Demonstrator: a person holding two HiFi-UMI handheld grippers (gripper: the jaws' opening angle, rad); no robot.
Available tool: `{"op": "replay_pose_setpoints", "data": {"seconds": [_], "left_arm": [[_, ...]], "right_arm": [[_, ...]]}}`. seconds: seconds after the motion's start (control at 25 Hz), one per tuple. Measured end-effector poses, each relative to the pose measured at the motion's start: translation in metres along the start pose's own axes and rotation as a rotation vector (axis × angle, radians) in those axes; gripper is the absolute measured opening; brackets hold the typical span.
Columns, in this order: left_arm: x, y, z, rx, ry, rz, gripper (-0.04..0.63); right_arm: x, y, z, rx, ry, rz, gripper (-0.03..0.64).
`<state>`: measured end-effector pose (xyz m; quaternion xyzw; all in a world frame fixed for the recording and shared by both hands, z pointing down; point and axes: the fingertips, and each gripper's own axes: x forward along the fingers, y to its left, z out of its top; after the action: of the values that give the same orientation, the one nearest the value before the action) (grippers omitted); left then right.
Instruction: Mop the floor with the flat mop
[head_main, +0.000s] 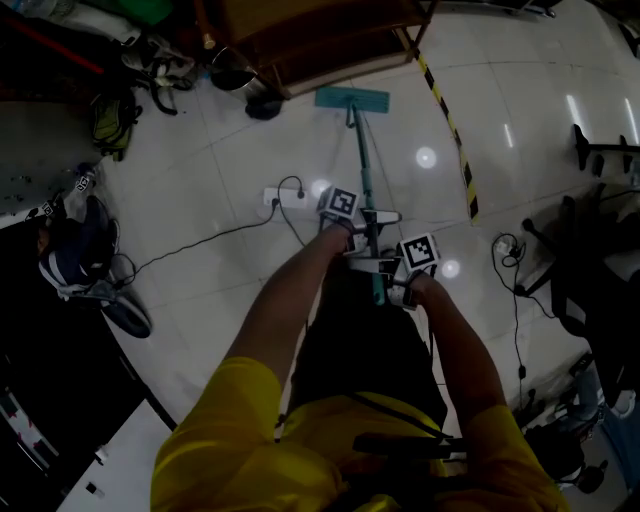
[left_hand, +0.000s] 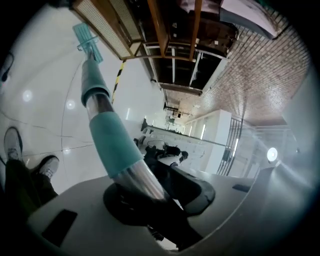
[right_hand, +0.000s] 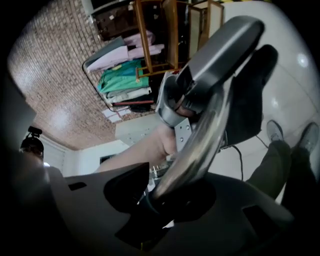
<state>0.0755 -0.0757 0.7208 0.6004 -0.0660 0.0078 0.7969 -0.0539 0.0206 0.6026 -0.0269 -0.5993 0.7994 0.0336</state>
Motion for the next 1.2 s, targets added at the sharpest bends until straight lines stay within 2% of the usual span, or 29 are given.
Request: {"op": "replay_pose_setpoints", "data": {"seconds": [0.08,0.16,0.24,0.36,0.44,0.52,0.6,0.8,0.96,1.08,1.2], "left_arm": [[0.002,0.006,-0.026,-0.021,-0.023,0.013,0.118],[0.008,0.012,-0.075,-0.04,0.022,0.058,0.117],[0.019,0.014,-0.135,-0.09,0.074,0.09,0.117],[0.042,0.003,-0.206,-0.147,0.088,0.063,0.118],[0.052,0.003,-0.225,-0.148,0.071,0.042,0.118],[0.052,0.009,-0.212,-0.145,0.014,0.024,0.118],[0.048,0.012,-0.178,-0.149,-0.023,0.028,0.117],[0.043,0.012,-0.087,-0.077,0.034,0.087,0.126],[0.031,0.023,-0.042,-0.018,0.09,0.151,0.126],[0.022,0.029,-0.037,-0.015,0.068,0.151,0.123],[0.023,0.035,-0.074,-0.063,0.052,0.168,0.091]], "right_arm": [[-0.002,0.001,-0.026,0.007,-0.017,0.033,0.132],[-0.006,0.001,-0.073,0.025,0.014,0.034,0.129],[-0.02,0.004,-0.127,0.107,0.022,0.024,0.13],[-0.048,0.009,-0.189,0.166,-0.009,-0.012,0.137],[-0.057,0.001,-0.207,0.119,-0.001,-0.063,0.14],[-0.057,-0.011,-0.196,0.059,0.0,-0.084,0.141],[-0.054,-0.018,-0.163,0.02,-0.018,-0.067,0.143],[-0.046,-0.017,-0.071,-0.043,-0.048,-0.036,0.153],[-0.031,-0.026,-0.029,-0.038,-0.035,-0.044,0.149],[-0.018,-0.023,-0.028,-0.007,-0.058,0.008,0.149],[-0.018,-0.019,-0.067,0.026,-0.052,0.031,0.126]]}}
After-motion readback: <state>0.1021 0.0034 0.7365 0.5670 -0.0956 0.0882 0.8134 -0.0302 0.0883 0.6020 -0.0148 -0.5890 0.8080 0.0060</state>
